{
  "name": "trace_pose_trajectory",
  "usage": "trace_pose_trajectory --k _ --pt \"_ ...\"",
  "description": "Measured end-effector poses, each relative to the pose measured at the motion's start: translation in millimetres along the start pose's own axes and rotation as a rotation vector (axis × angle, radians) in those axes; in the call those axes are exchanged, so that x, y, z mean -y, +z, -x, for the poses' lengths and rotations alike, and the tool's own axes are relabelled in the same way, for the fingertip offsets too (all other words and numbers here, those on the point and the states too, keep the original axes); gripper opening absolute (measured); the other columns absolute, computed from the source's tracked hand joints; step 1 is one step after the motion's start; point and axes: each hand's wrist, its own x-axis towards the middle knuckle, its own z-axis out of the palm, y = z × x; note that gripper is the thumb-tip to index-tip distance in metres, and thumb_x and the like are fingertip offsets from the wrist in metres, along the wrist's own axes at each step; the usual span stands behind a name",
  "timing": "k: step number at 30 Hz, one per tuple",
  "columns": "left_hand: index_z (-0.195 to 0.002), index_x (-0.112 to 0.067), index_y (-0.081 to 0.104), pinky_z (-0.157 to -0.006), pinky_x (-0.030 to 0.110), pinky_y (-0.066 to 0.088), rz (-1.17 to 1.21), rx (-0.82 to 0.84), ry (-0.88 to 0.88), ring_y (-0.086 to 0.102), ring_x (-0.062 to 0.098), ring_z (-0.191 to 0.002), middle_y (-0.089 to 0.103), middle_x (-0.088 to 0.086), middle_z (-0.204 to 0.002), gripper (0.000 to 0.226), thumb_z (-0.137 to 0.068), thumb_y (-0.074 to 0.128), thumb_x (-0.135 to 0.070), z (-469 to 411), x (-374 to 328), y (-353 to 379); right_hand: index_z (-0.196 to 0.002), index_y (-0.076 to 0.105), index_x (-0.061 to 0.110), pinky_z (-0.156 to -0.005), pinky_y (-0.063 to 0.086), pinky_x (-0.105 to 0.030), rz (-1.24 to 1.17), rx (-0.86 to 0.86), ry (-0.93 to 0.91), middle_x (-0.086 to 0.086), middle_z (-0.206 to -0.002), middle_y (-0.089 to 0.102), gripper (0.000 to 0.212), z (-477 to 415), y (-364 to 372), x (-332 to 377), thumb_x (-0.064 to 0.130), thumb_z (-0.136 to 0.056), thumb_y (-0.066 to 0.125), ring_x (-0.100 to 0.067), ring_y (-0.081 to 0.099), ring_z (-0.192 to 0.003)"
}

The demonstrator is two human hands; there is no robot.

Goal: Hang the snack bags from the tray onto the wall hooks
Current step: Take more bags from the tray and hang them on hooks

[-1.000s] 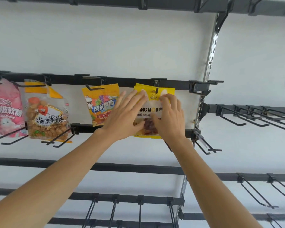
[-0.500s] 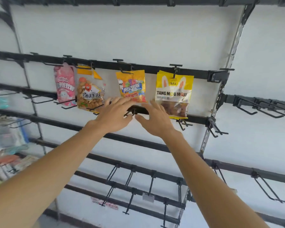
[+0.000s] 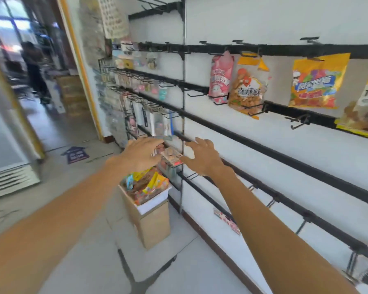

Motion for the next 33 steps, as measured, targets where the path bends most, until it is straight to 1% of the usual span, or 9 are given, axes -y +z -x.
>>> trace_pose_trajectory --k 4,8,12,15,18,24,26,29,33 --pt "-0.152 -0.029 0.031 -0.107 0.041 0.035 -0.065 0.045 -0.140 0.040 0.025 -0.139 0.039 0.002 -0.155 0.060 -0.097 0.043 -0.048 28 45 23 -0.144 0.044 0.031 -0.117 0.025 -0.052 -0.015 0.128 -0.038 -0.007 -0.156 0.036 0.064 -29 60 30 0.062 -0.088 0.046 -0.037 0.027 -0.145" --pt "-0.135 -0.011 0.056 -0.100 0.032 0.041 -0.027 -0.043 -0.091 0.050 0.022 -0.126 0.061 0.010 -0.134 0.075 -0.089 0.026 -0.061 46 71 51 -0.110 0.063 0.021 -0.098 0.044 -0.045 -0.095 0.223 -0.104 -0.013 -0.121 0.062 0.038 -50 112 64 0.050 -0.086 0.057 -0.035 0.053 -0.117" --pt "-0.147 -0.017 0.042 -0.110 0.037 0.034 0.040 0.172 -0.333 0.041 0.027 -0.138 0.043 0.008 -0.151 0.062 -0.095 0.034 -0.049 48 112 84 -0.102 0.067 0.013 -0.086 0.052 -0.044 -0.132 0.324 -0.156 -0.010 -0.102 0.069 0.042 -88 177 87 0.047 -0.081 0.055 -0.031 0.062 -0.099" --pt "-0.150 -0.025 0.034 -0.112 0.038 0.032 0.092 0.219 -0.393 0.040 0.028 -0.138 0.039 0.006 -0.154 0.070 -0.088 0.035 -0.056 36 147 107 -0.112 0.063 0.016 -0.088 0.052 -0.047 -0.179 0.384 -0.170 -0.010 -0.110 0.069 0.049 -118 218 87 0.048 -0.077 0.052 -0.034 0.063 -0.104" --pt "-0.153 -0.031 0.027 -0.112 0.039 0.030 0.084 0.245 -0.421 0.037 0.028 -0.140 0.036 0.005 -0.155 0.058 -0.098 0.046 -0.036 13 191 134 -0.120 0.064 0.012 -0.092 0.050 -0.046 -0.218 0.384 -0.144 -0.012 -0.115 0.068 0.040 -134 217 97 0.038 -0.089 0.062 -0.032 0.061 -0.105" --pt "-0.151 -0.031 0.032 -0.109 0.039 0.030 0.129 0.287 -0.429 0.041 0.028 -0.136 0.043 0.006 -0.150 0.053 -0.099 0.044 -0.031 -30 242 162 -0.134 0.055 0.019 -0.083 0.044 -0.030 -0.218 0.475 -0.106 -0.005 -0.120 0.064 0.040 -189 242 93 0.037 -0.098 0.057 -0.024 0.059 -0.096" --pt "-0.150 -0.030 0.034 -0.108 0.039 0.030 0.129 0.293 -0.434 0.043 0.029 -0.135 0.044 0.007 -0.148 0.052 -0.099 0.044 -0.031 -47 262 173 -0.138 0.053 0.018 -0.087 0.042 -0.031 -0.205 0.498 -0.104 -0.007 -0.127 0.062 0.042 -210 252 91 0.035 -0.099 0.056 -0.027 0.059 -0.109" --pt "-0.151 -0.031 0.032 -0.110 0.039 0.030 0.167 0.313 -0.432 0.041 0.027 -0.136 0.041 0.005 -0.151 0.054 -0.099 0.045 -0.032 -69 289 192 -0.134 0.055 0.015 -0.090 0.048 -0.035 -0.193 0.550 -0.069 -0.011 -0.126 0.064 0.041 -248 277 90 0.033 -0.098 0.057 -0.029 0.060 -0.110" --pt "-0.152 -0.031 0.031 -0.113 0.040 0.024 0.188 0.362 -0.470 0.036 0.025 -0.141 0.038 0.004 -0.154 0.054 -0.099 0.045 -0.029 -104 333 218 -0.136 0.054 0.021 -0.096 0.050 -0.043 -0.192 0.622 -0.066 -0.007 -0.120 0.067 0.055 -311 332 93 0.051 -0.089 0.057 -0.030 0.062 -0.111"
